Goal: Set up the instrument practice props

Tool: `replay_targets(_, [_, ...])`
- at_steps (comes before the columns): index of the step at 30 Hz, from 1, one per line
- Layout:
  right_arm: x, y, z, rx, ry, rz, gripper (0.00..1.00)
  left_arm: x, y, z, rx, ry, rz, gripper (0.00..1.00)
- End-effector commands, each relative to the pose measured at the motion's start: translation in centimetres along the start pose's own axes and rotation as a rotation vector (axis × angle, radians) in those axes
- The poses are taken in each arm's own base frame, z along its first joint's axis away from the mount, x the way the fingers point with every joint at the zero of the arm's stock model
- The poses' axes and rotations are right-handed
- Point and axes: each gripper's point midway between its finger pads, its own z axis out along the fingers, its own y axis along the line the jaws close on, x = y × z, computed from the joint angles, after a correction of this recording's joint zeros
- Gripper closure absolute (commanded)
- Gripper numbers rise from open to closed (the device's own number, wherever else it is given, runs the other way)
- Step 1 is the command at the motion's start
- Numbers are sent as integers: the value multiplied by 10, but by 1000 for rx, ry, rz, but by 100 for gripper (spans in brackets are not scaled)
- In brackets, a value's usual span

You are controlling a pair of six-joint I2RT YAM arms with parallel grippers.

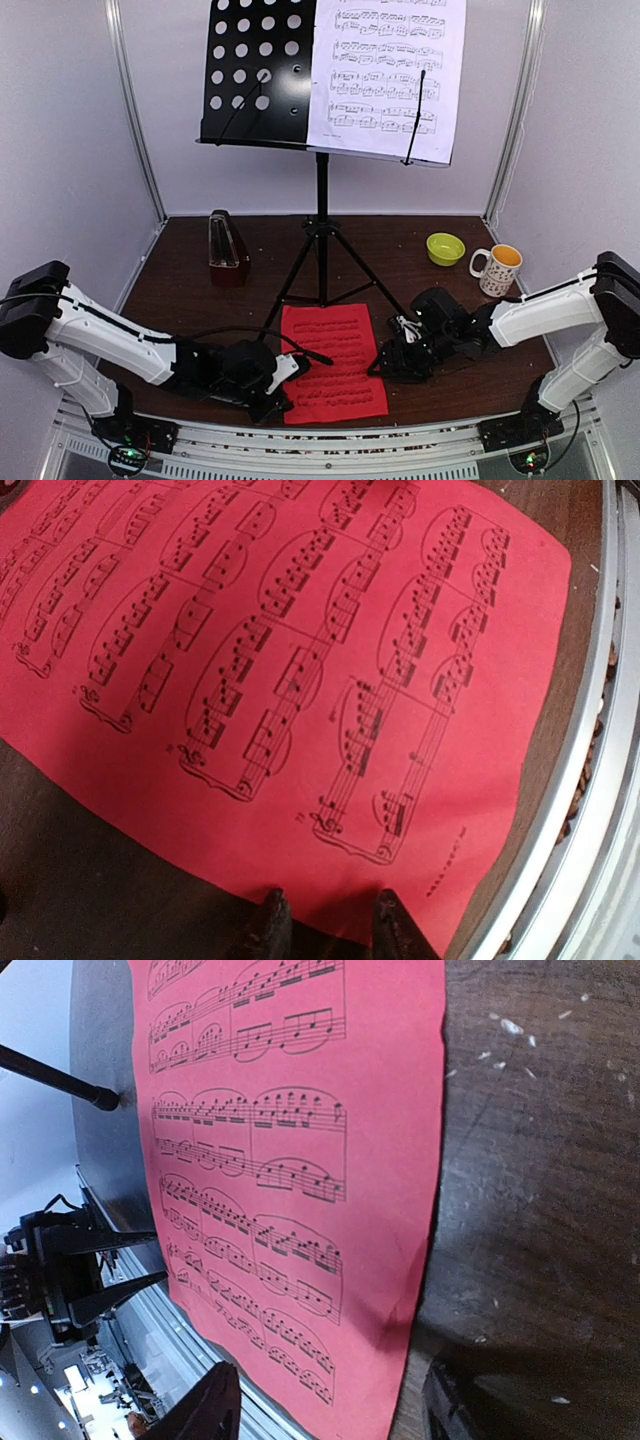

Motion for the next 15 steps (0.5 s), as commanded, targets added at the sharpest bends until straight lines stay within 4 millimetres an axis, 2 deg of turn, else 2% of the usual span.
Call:
replay_targets(1, [0, -12, 9, 56, 13, 71, 37, -15, -8, 12, 14, -13, 27, 71])
replay_targets(8, [-2, -4, 17, 15, 16, 99, 38, -25, -15, 30, 34, -16, 43, 73])
replay_targets(11, [-11, 14, 11, -70, -37, 97, 39, -27, -17, 32, 41, -24, 42, 73])
replay_targets(15, [-27, 48, -6, -228, -127, 81, 41, -28, -18, 34, 49, -29, 43, 73])
